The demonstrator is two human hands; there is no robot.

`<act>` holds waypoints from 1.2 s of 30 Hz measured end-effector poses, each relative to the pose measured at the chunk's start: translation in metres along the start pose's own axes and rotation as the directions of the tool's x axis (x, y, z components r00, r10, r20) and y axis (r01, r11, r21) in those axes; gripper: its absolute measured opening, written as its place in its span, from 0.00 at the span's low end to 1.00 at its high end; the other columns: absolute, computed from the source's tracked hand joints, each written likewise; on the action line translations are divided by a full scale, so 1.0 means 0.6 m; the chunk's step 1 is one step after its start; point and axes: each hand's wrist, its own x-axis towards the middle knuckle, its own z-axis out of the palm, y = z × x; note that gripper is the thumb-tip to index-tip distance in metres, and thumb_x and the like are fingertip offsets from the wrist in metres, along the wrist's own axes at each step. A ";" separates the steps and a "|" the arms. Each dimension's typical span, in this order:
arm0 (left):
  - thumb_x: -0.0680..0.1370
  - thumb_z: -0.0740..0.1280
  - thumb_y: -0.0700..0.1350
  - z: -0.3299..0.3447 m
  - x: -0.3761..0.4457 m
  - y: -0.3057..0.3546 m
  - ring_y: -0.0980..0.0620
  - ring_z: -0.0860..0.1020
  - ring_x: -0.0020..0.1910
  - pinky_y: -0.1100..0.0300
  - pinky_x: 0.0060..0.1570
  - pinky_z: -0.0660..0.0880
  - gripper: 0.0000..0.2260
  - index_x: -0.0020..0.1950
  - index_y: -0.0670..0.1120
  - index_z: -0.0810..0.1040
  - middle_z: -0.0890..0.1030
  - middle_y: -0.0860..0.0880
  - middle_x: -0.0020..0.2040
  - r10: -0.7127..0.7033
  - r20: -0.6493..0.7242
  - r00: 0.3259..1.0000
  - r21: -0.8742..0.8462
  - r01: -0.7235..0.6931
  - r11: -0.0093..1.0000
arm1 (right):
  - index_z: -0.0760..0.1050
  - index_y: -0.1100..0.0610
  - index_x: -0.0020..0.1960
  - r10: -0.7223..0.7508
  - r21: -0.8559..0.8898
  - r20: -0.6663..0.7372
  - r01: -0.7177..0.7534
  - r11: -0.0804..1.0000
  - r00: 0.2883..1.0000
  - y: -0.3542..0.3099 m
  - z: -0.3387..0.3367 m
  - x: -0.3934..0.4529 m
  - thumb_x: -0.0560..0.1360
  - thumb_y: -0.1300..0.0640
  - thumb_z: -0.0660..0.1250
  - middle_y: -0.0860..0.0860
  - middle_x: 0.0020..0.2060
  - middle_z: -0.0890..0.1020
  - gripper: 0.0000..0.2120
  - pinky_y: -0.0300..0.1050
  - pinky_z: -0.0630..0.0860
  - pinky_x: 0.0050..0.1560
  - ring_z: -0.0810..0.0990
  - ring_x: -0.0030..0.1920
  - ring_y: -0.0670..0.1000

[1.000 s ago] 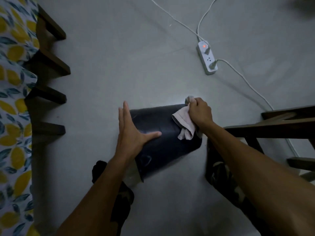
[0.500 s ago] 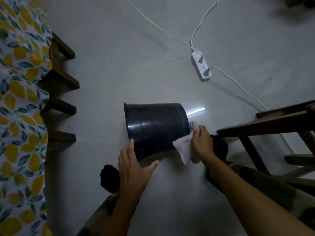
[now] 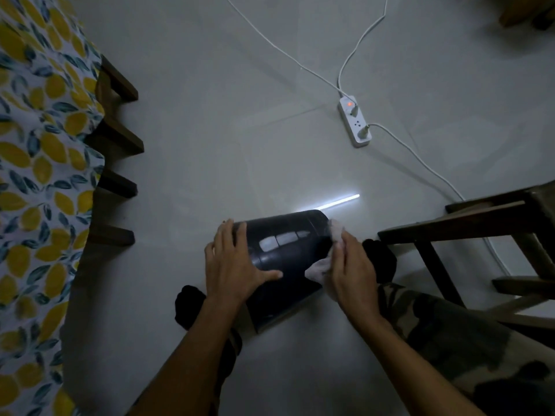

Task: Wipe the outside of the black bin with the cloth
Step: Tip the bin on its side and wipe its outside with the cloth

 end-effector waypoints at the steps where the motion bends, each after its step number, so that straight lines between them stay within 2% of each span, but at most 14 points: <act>1: 0.57 0.68 0.80 0.011 0.004 -0.003 0.41 0.47 0.81 0.43 0.76 0.52 0.65 0.82 0.44 0.49 0.47 0.41 0.82 0.010 0.108 0.994 0.049 -0.015 0.999 | 0.74 0.53 0.67 -0.092 -0.018 0.030 0.093 0.996 0.995 -0.003 0.010 -0.009 0.87 0.52 0.57 0.42 0.51 0.75 0.13 0.32 0.70 0.45 0.77 0.48 0.40; 2: 0.56 0.67 0.81 0.022 0.006 -0.006 0.42 0.41 0.81 0.45 0.77 0.47 0.68 0.82 0.43 0.44 0.42 0.40 0.82 0.014 0.186 0.982 0.085 -0.030 0.996 | 0.74 0.51 0.66 -0.189 -0.032 0.101 0.194 0.981 0.977 -0.002 0.024 -0.021 0.87 0.50 0.55 0.42 0.51 0.76 0.13 0.33 0.71 0.46 0.75 0.47 0.38; 4: 0.56 0.62 0.83 0.044 0.004 -0.013 0.42 0.36 0.80 0.50 0.75 0.38 0.70 0.82 0.40 0.40 0.38 0.39 0.81 0.027 0.223 0.975 0.115 -0.053 0.992 | 0.73 0.51 0.71 -0.393 -0.090 0.313 0.439 0.894 0.865 0.008 0.064 -0.047 0.87 0.47 0.50 0.48 0.62 0.80 0.19 0.46 0.76 0.62 0.78 0.61 0.45; 6: 0.57 0.56 0.84 0.058 -0.001 -0.020 0.43 0.35 0.80 0.52 0.75 0.36 0.69 0.81 0.38 0.39 0.38 0.39 0.81 0.042 0.198 0.979 0.091 -0.061 0.994 | 0.66 0.50 0.79 -0.454 -0.197 0.487 0.600 0.775 0.746 0.023 0.107 -0.065 0.87 0.45 0.46 0.54 0.78 0.70 0.24 0.59 0.63 0.79 0.67 0.79 0.56; 8: 0.59 0.58 0.84 0.066 -0.008 -0.029 0.41 0.36 0.80 0.49 0.78 0.39 0.68 0.80 0.38 0.39 0.41 0.39 0.81 0.054 0.169 0.984 0.077 -0.067 0.995 | 0.61 0.48 0.82 -0.437 -0.259 0.542 0.638 0.725 0.718 0.028 0.140 -0.062 0.87 0.43 0.49 0.54 0.82 0.62 0.25 0.63 0.54 0.81 0.58 0.83 0.57; 12: 0.62 0.54 0.82 0.085 -0.017 -0.026 0.35 0.47 0.80 0.40 0.78 0.47 0.63 0.81 0.35 0.49 0.52 0.33 0.80 0.122 0.126 0.985 0.167 -0.142 0.976 | 0.68 0.48 0.79 -0.418 -0.306 0.464 0.584 0.752 0.781 -0.006 0.192 -0.008 0.85 0.43 0.54 0.53 0.79 0.69 0.25 0.65 0.56 0.80 0.63 0.81 0.57; 15: 0.55 0.56 0.85 0.086 -0.016 -0.033 0.39 0.40 0.80 0.44 0.78 0.41 0.71 0.81 0.37 0.42 0.43 0.37 0.81 0.055 0.194 0.979 0.126 -0.081 0.989 | 0.74 0.48 0.73 -0.338 -0.341 0.418 0.490 0.802 0.843 -0.050 0.224 0.050 0.84 0.44 0.54 0.53 0.74 0.76 0.21 0.61 0.64 0.76 0.72 0.75 0.56; 20: 0.55 0.68 0.80 0.064 -0.001 -0.033 0.44 0.35 0.80 0.47 0.79 0.40 0.72 0.81 0.40 0.37 0.36 0.41 0.81 0.036 0.180 0.983 0.017 -0.040 0.999 | 0.80 0.50 0.58 -0.265 -0.408 0.332 0.392 0.825 0.905 -0.033 0.203 0.160 0.83 0.48 0.53 0.50 0.54 0.86 0.18 0.54 0.76 0.58 0.83 0.53 0.53; 23: 0.55 0.70 0.79 0.060 0.013 -0.029 0.45 0.33 0.79 0.47 0.78 0.38 0.72 0.81 0.41 0.37 0.36 0.42 0.81 0.037 0.197 0.980 0.008 -0.039 0.999 | 0.77 0.51 0.69 -0.205 -0.498 0.244 0.304 0.812 0.948 0.030 0.153 0.142 0.85 0.49 0.52 0.53 0.65 0.82 0.20 0.56 0.72 0.67 0.79 0.65 0.56; 26: 0.55 0.71 0.78 0.068 0.024 -0.030 0.44 0.32 0.79 0.48 0.77 0.35 0.72 0.81 0.41 0.36 0.34 0.42 0.81 0.079 0.213 0.974 0.023 -0.086 0.996 | 0.69 0.57 0.78 -0.242 -0.427 0.303 0.358 0.830 0.922 0.063 0.126 0.008 0.84 0.51 0.54 0.58 0.77 0.72 0.25 0.62 0.65 0.77 0.67 0.79 0.60; 29: 0.57 0.67 0.80 0.083 0.005 -0.034 0.43 0.32 0.78 0.47 0.77 0.36 0.71 0.80 0.39 0.37 0.34 0.41 0.80 0.114 0.193 0.974 0.035 -0.123 0.992 | 0.66 0.53 0.80 -0.350 -0.262 0.483 0.513 0.817 0.803 0.037 0.137 -0.074 0.84 0.47 0.55 0.55 0.80 0.67 0.26 0.59 0.58 0.80 0.61 0.82 0.57; 32: 0.56 0.62 0.83 0.093 -0.018 -0.035 0.41 0.36 0.80 0.47 0.78 0.36 0.70 0.81 0.37 0.42 0.39 0.39 0.81 0.123 0.149 0.981 0.044 -0.131 0.990 | 0.72 0.49 0.72 -0.423 -0.174 0.540 0.589 0.789 0.727 -0.020 0.167 -0.003 0.84 0.47 0.57 0.52 0.73 0.76 0.19 0.57 0.62 0.80 0.72 0.75 0.54; 34: 0.54 0.65 0.82 0.092 -0.021 -0.031 0.41 0.35 0.80 0.50 0.77 0.33 0.73 0.81 0.37 0.41 0.39 0.39 0.81 0.108 0.167 0.980 0.037 -0.116 0.993 | 0.76 0.48 0.62 -0.348 -0.164 0.499 0.481 0.861 0.793 -0.042 0.192 0.074 0.85 0.49 0.55 0.49 0.60 0.83 0.13 0.55 0.74 0.69 0.80 0.60 0.50; 36: 0.54 0.69 0.80 0.086 -0.028 -0.024 0.42 0.34 0.79 0.49 0.77 0.37 0.74 0.81 0.38 0.38 0.36 0.41 0.81 0.072 0.174 0.982 0.018 -0.076 0.997 | 0.77 0.48 0.63 -0.171 -0.245 0.515 0.335 0.910 0.840 -0.048 0.205 0.146 0.85 0.46 0.52 0.52 0.55 0.86 0.17 0.55 0.78 0.59 0.83 0.53 0.54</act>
